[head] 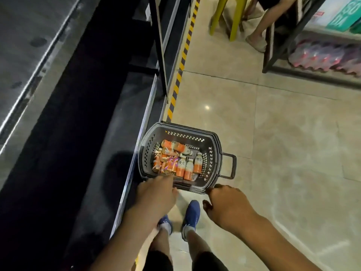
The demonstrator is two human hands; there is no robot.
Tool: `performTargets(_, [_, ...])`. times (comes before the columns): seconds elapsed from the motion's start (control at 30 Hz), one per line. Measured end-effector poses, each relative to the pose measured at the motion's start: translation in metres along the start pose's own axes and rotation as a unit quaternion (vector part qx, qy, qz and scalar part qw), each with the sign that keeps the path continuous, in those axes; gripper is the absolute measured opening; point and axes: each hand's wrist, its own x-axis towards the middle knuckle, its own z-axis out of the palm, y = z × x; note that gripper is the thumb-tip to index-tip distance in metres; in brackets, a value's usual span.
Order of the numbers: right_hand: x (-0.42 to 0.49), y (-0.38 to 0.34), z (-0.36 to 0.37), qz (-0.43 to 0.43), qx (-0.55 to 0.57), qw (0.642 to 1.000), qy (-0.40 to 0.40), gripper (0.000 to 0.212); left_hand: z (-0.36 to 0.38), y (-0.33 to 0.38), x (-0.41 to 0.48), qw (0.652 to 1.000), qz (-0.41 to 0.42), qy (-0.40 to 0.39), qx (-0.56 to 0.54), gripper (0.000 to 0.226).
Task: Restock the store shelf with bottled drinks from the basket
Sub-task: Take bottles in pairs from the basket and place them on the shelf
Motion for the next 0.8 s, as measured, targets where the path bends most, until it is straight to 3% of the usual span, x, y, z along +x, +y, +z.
performTargets(0.27, [0.191,0.035,0.091,0.118,0.154,0.978,-0.074,0.026,0.108,-0.068,0.208,0.994,-0.047,-0.091,-0.033,0.021])
performTargets(0.33, [0.245,0.045,0.129,0.172,0.254,0.947,-0.095,0.025,0.151,-0.09,0.259,0.989,-0.072,-0.114,-0.055,0.018])
performTargets(0.43, [0.333,0.059,0.206,0.276,0.452,0.84,-0.117,0.019,0.214,-0.12,0.329,0.981,-0.119,-0.131,-0.076,0.023])
performTargets(0.5, [0.388,0.069,0.264,0.32,0.516,0.788,-0.104,0.019,0.257,-0.141,0.374,0.978,-0.147,-0.108,-0.105,0.03])
performTargets(0.6, [0.454,0.072,0.319,0.329,0.53,0.778,-0.078,0.016,0.307,-0.164,0.429,0.969,-0.182,-0.066,-0.154,0.02])
performTargets(0.8, [0.555,0.091,0.403,0.374,0.541,0.751,-0.058,0.042,0.396,-0.183,0.51,0.954,-0.225,-0.056,-0.191,0.043])
